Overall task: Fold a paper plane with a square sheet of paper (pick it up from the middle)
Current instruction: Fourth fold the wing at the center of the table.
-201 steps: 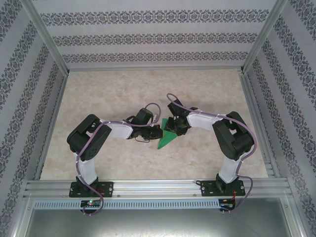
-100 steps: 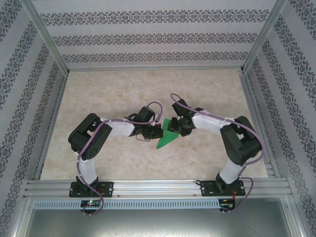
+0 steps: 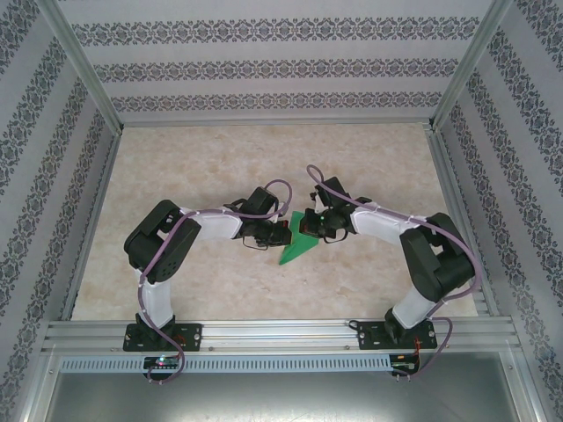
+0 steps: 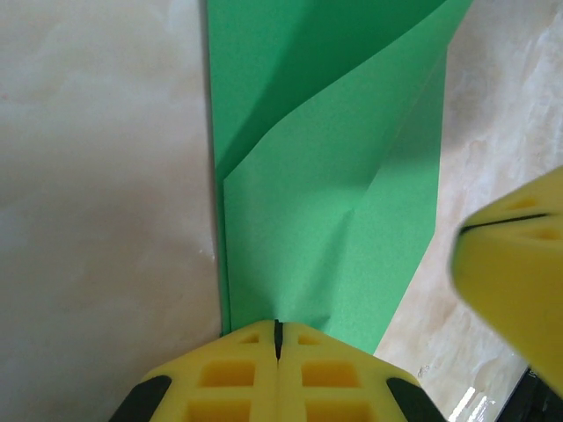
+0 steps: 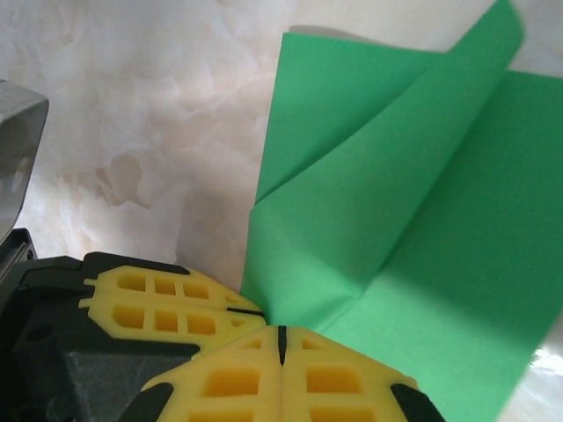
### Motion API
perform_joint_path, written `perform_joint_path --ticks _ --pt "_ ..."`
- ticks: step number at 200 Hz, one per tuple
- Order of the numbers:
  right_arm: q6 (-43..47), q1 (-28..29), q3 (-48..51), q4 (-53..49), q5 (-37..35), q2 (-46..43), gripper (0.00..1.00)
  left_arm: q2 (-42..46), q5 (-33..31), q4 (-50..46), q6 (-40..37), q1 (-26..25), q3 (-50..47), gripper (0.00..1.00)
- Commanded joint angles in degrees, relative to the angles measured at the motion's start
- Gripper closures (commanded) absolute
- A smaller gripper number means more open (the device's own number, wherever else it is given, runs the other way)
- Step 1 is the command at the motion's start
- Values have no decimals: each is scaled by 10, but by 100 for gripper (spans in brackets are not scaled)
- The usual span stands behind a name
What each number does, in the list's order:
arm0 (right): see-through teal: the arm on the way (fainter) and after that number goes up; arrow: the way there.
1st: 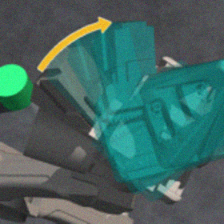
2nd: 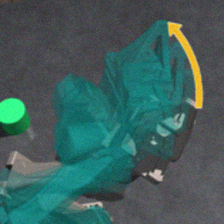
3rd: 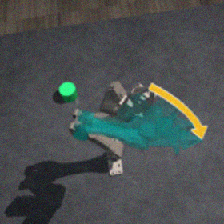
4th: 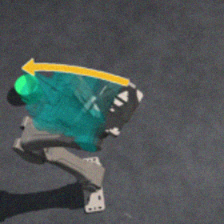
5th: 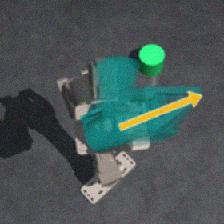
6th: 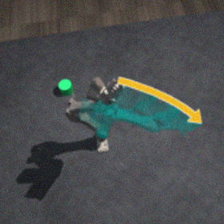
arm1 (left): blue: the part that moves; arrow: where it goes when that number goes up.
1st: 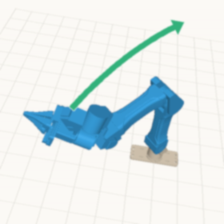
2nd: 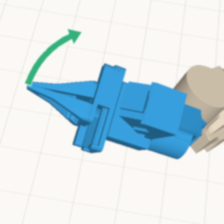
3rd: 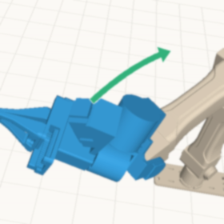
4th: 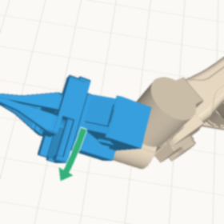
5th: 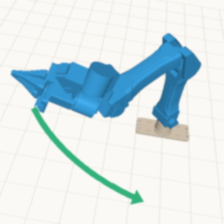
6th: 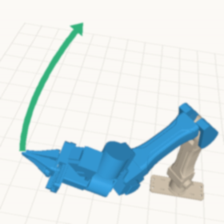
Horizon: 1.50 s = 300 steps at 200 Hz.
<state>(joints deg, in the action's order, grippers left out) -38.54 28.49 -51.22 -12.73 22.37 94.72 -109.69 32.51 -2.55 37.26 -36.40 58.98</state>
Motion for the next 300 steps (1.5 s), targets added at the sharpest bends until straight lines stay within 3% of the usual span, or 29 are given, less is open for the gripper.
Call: perform_joint_path --ticks 1,98,181,234,268,300 --pt "12 2 1 43 33 20 100 -38 -29 -81 -19 -3 -6 100" --pt "38 -6 33 85 33 82 100 -40 -37 -119 -21 -3 -5 100" --pt "27 -104 19 89 -6 39 100 -37 -50 -162 -56 2 -3 100" --pt "18 -75 55 121 41 -29 100 -14 -49 -182 -99 8 3 100" --pt "12 -27 44 139 52 17 100 -14 -51 -182 -99 9 3 100" --pt "8 -22 22 153 73 68 100 -18 -46 -178 -93 9 0 100"
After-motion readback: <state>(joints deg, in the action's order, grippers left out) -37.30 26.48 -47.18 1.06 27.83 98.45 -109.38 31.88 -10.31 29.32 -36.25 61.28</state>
